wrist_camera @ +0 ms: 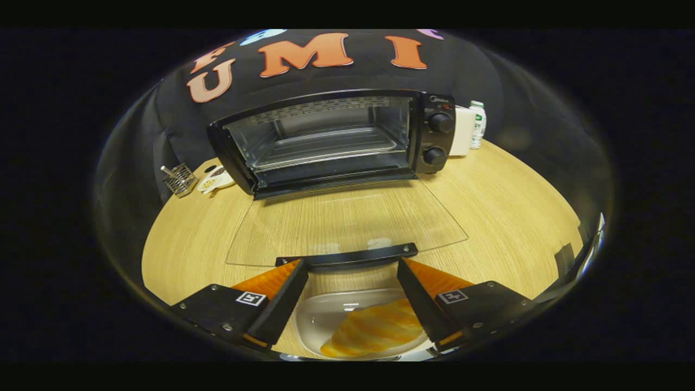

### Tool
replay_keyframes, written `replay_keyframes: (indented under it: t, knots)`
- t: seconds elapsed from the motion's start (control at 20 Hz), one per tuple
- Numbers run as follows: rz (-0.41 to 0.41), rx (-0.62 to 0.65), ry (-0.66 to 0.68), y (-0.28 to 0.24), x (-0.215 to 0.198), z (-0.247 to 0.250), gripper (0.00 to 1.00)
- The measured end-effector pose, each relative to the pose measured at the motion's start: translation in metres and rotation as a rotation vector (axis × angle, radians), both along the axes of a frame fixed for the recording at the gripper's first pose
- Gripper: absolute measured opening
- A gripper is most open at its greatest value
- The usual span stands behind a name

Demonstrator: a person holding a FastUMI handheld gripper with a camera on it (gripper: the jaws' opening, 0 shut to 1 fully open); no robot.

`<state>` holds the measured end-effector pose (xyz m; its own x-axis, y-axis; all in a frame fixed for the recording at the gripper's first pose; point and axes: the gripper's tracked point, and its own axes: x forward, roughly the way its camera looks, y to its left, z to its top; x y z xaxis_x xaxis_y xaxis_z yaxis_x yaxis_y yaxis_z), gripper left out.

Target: Open the toaster oven, put the food inside, and close the toaster oven door.

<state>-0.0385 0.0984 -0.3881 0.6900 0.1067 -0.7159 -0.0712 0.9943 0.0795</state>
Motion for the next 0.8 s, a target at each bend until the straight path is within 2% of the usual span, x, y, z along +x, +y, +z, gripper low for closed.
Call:
replay_keyframes:
  t: [0.15, 0.4, 0.6, 0.8]
  knots:
    - [-0.025, 0.005, -0.023, -0.003, -0.007, 0.018, 0.99]
    - [-0.116, -0.024, -0.012, -0.020, -0.031, 0.037, 0.98]
    - [-0.164, -0.006, 0.037, -0.018, -0.060, 0.033, 0.98]
    - [-0.234, -0.050, 0.078, -0.029, -0.089, 0.021, 0.99]
